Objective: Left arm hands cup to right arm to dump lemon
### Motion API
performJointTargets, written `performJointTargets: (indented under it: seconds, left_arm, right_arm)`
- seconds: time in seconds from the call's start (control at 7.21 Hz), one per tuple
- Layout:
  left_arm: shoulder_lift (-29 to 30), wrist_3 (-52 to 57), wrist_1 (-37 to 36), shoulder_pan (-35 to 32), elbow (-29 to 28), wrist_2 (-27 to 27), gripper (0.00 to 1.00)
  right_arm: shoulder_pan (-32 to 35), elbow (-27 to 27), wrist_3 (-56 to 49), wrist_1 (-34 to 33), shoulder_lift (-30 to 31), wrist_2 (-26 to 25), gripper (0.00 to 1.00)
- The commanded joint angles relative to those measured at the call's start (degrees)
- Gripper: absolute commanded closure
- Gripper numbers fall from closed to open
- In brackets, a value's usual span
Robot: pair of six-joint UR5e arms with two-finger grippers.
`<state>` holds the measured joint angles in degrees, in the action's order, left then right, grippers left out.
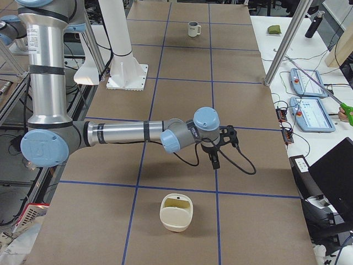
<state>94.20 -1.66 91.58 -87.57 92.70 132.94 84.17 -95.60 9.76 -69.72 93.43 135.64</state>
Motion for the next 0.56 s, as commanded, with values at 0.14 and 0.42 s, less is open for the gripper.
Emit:
performJointTargets:
  seconds: [0.14,0.42]
  left_arm:
    - [0.4,-0.5,-4.7,-0.4,2.7,0.0,0.00]
    - [-1.7,-0.6,-5.0,-0.4,2.7,0.3,0.00]
  right_arm:
    - [2.8,-9.3,-0.6,-14.1,9.0,2.0,0.00]
    - [4.2,-9.3,-1.0,-11.3,12.0,-0.3,0.00]
